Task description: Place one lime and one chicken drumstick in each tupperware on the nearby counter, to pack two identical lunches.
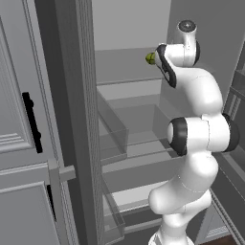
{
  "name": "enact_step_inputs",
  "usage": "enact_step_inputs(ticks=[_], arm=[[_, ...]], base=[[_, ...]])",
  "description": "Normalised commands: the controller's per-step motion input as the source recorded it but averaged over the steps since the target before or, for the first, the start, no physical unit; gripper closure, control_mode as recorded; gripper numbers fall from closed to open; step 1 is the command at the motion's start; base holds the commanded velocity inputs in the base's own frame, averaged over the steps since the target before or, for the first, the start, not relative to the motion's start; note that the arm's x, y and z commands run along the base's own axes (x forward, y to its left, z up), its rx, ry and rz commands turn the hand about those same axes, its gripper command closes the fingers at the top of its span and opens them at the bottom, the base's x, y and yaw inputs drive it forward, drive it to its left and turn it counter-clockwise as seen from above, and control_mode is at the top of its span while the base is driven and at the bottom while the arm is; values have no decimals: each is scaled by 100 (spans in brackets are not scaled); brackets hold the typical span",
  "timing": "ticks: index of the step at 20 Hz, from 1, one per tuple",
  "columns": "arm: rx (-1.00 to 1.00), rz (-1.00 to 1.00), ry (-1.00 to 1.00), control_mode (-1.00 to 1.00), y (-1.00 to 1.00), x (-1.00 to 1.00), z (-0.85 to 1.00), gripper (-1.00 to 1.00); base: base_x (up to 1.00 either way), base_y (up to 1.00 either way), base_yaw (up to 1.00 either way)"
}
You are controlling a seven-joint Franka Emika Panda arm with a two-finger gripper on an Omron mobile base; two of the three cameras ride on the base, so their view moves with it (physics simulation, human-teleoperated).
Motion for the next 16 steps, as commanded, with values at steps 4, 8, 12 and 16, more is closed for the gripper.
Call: enact_step_inputs(ticks=[4, 8, 12, 16], arm=[[2, 1, 1, -100, 0, 0, -3, 100], [0, 0, 4, -100, 0, 0, 0, 100], [4, 2, 0, -100, -2, -38, 0, 100], [2, 14, -10, -100, -6, -100, 0, 100]], base=[[0, 0, 0], [0, 0, 0], [0, 0, 0], [0, 0, 0]])
